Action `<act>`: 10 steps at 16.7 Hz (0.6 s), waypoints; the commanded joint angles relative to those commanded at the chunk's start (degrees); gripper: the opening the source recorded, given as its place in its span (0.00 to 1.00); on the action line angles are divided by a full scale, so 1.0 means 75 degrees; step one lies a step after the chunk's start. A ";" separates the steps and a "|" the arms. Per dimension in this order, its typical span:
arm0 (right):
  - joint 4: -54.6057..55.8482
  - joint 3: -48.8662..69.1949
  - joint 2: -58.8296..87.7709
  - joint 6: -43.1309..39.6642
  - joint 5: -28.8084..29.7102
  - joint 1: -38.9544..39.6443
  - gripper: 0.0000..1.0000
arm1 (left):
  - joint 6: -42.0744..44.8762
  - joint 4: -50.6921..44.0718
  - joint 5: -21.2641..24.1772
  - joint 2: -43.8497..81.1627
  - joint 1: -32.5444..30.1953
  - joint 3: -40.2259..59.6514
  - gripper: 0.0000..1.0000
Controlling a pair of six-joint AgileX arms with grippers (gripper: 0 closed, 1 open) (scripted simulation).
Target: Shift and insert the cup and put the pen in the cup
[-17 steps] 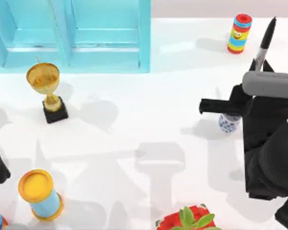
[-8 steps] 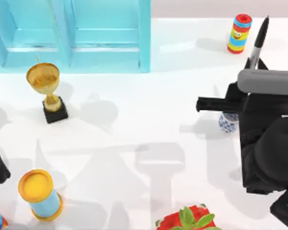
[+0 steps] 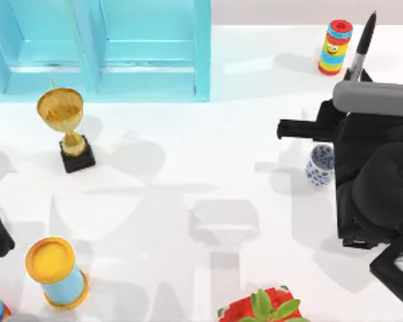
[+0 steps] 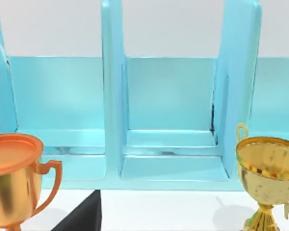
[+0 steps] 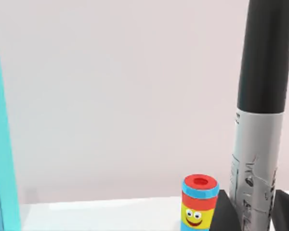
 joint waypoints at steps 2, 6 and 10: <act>0.0000 0.0000 0.0000 0.0000 0.0000 0.0000 0.15 | 0.0000 0.0000 0.0000 0.0000 0.0000 0.0000 1.00; 0.0000 0.0000 0.0000 0.0000 0.0000 0.0000 0.45 | 0.0000 0.0000 0.0000 0.0000 0.0000 0.0000 1.00; 0.0000 0.0000 0.0000 0.0000 0.0000 0.0000 0.75 | 0.0000 0.0000 0.0000 0.0000 0.0000 0.0000 1.00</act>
